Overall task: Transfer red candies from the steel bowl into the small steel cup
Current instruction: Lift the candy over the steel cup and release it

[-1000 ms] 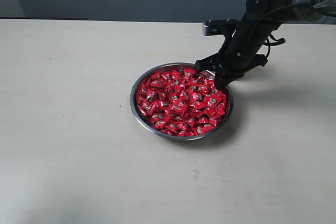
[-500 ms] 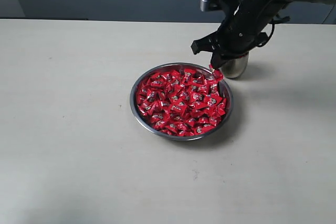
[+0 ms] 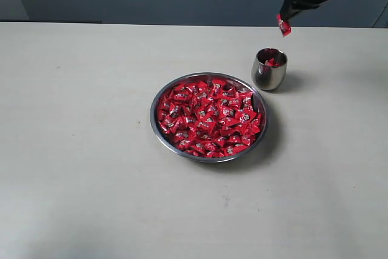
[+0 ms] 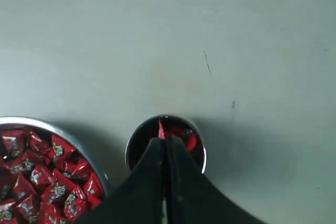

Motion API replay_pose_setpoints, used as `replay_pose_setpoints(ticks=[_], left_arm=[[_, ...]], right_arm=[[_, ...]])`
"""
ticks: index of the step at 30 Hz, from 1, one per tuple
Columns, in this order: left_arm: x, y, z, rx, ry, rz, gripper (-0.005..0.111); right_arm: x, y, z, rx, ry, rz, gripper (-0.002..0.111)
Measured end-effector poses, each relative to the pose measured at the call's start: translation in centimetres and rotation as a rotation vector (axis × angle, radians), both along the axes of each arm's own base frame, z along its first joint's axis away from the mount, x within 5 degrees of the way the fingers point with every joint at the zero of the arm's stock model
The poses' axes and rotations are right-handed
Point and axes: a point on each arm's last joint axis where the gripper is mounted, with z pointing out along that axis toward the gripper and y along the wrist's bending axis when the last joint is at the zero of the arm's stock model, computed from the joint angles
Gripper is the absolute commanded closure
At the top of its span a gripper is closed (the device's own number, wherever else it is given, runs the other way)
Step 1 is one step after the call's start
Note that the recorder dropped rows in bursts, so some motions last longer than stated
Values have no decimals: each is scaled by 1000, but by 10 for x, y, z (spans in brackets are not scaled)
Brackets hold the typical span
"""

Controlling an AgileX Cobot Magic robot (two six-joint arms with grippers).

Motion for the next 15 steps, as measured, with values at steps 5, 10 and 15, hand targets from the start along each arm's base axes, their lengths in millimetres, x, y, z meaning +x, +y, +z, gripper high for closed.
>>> replay_pose_setpoints(ticks=[5,10,15], left_arm=[[0,0,0,0,0,0,106],[0,0,0,0,0,0,106],[0,0,0,0,0,0,106]], right_arm=[[6,2,-31,-22,75,2,109],[9,2,-40,-28,85,1,109],[11,3,-43,-26,77,-4,109]])
